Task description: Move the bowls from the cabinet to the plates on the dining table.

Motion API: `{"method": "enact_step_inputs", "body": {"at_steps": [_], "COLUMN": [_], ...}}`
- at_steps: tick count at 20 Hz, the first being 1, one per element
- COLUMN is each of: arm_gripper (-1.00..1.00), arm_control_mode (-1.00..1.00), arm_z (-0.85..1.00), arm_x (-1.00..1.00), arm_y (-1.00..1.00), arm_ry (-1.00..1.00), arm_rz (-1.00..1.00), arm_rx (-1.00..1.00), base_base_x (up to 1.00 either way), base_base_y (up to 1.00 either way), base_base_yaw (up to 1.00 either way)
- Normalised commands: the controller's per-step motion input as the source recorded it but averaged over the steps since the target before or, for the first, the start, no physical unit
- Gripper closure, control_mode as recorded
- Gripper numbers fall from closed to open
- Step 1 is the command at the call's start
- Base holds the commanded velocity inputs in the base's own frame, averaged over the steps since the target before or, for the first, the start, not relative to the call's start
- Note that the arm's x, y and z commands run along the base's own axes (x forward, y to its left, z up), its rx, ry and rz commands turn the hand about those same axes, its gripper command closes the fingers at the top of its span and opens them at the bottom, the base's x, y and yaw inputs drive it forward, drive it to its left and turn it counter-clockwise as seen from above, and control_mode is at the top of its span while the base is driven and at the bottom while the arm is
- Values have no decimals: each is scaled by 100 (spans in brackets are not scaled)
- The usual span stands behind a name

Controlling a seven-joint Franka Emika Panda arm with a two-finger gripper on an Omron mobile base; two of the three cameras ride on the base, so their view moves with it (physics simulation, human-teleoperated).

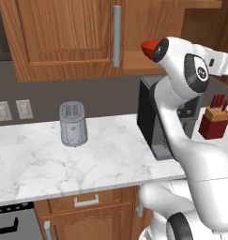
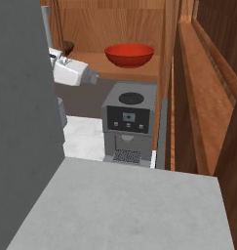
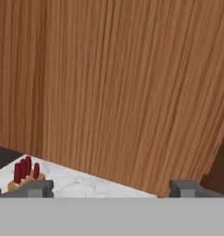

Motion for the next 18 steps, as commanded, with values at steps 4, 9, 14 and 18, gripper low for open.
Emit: {"method": "enact_step_inputs", "body": {"at_steps": [4, 9, 14, 18], "arm_gripper": [-100, -100, -100, -100], "arm_control_mode": [-100, -100, -100, -100], "arm_z": [3, 2, 0, 0], "arm_x": [-11, -7, -4, -1], "arm_y": [45, 42, 43, 39], "arm_ry": [0, 1, 3, 3], "arm_rz": [16, 15, 15, 16], "arm_rx": [1, 1, 1, 2], "base_base_x": [0, 0, 0, 0], "base_base_y": [0, 0, 0, 0], "base_base_yaw": [0, 0, 0, 0]}}
